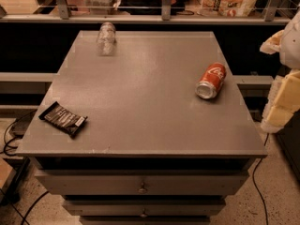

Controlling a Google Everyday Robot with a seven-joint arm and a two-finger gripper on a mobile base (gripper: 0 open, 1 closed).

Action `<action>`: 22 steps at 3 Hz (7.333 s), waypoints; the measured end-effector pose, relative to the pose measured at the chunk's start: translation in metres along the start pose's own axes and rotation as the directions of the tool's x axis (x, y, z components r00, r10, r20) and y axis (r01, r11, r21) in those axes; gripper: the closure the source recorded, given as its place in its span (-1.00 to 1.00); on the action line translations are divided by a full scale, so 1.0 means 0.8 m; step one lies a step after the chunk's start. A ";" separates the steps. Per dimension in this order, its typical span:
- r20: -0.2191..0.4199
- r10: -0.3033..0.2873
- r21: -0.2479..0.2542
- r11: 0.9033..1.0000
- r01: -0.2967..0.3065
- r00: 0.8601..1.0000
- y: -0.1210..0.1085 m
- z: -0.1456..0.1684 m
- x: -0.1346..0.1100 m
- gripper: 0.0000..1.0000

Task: Move coke can near water bottle

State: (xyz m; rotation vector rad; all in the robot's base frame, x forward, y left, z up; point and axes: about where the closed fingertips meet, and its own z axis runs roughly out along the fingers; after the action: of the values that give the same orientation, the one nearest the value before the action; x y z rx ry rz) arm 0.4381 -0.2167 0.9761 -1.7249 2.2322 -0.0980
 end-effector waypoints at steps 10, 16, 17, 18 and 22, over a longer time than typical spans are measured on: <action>0.387 0.281 -0.084 0.959 -0.270 0.878 -0.177 0.188 -0.068 -1.00; 0.584 0.222 -0.063 0.971 -0.229 0.781 -0.213 0.111 -0.113 1.00; 0.612 0.234 -0.063 0.967 -0.248 0.755 -0.212 0.119 -0.123 1.00; 0.705 0.221 -0.095 0.971 -0.219 0.674 -0.227 0.139 -0.190 1.00; 0.770 0.266 -0.129 0.955 -0.268 0.579 -0.271 0.245 -0.348 1.00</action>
Offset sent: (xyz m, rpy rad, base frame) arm 0.0541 -0.0049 -0.0215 0.2711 -0.0362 -0.0430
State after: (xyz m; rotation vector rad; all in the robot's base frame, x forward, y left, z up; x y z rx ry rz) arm 0.7580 0.0172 0.9012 -1.0553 1.7420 0.6190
